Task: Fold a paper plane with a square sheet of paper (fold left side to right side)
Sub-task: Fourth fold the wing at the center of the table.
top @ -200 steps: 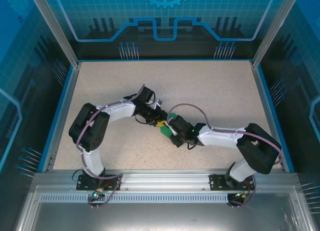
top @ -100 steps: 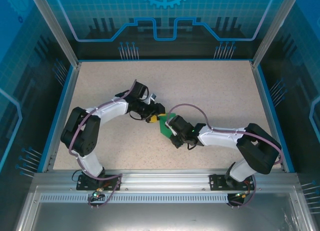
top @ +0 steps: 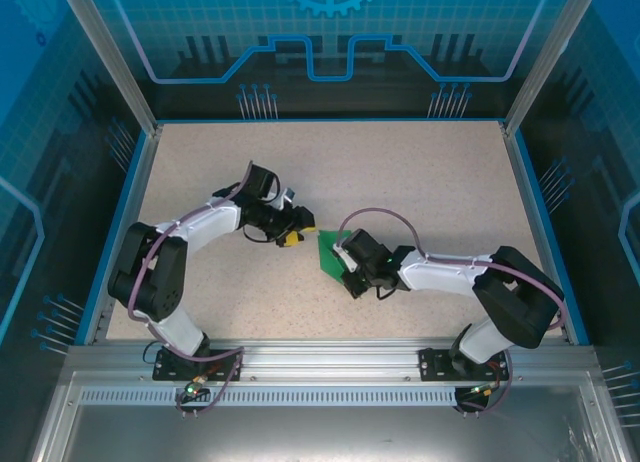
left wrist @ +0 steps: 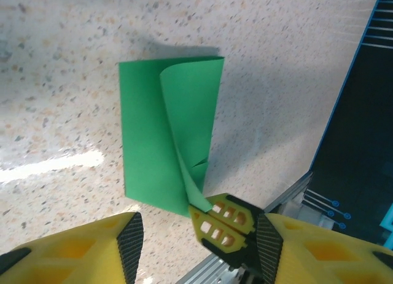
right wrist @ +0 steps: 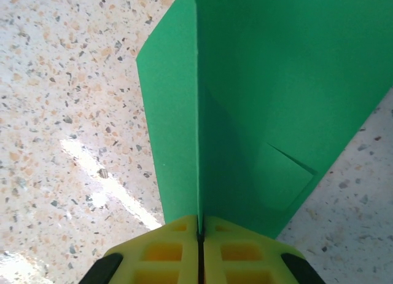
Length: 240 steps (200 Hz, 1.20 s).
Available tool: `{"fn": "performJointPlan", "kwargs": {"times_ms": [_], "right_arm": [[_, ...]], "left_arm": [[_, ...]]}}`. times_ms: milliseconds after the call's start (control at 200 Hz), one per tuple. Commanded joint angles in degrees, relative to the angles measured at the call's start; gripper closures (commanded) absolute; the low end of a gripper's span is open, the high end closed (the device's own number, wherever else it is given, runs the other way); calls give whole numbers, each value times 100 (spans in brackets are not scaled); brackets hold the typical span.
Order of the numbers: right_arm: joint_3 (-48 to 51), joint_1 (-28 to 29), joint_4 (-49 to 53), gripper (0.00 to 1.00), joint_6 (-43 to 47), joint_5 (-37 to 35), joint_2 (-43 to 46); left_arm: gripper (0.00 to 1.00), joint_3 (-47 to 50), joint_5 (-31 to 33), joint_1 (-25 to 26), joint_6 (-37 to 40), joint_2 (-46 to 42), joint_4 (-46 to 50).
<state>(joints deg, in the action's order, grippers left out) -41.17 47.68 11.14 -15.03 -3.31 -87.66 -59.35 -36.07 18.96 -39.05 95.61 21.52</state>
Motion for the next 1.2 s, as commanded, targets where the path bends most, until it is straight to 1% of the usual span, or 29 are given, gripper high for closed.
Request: {"fn": "performJointPlan", "kwargs": {"times_ms": [0,100,220,405,665,845,1195], "right_arm": [[89,-238,-152,93,-118,766,117],[125,-525,-232,93,-175,1340,91],[187,-826,-337,93,-276,1897,34],[287,-1087,-497,93,-366,2447,-131],[351,-1270,-610,93,-484,2703,-341],[381,-1379,-696,93,-553,2882,-484],[523,-1700,-1018,93,-708,3391,-669]], "left_arm": [[46,307,-207,-25,34,-148,-36],[48,474,-358,48,-33,-110,-232],[52,506,-365,231,-62,5,-328],[56,415,-383,543,-232,319,-594],[58,141,-356,871,-332,800,-726],[58,-47,-341,1026,-350,1080,-755],[59,-275,-251,1129,-297,1423,-667]]}}
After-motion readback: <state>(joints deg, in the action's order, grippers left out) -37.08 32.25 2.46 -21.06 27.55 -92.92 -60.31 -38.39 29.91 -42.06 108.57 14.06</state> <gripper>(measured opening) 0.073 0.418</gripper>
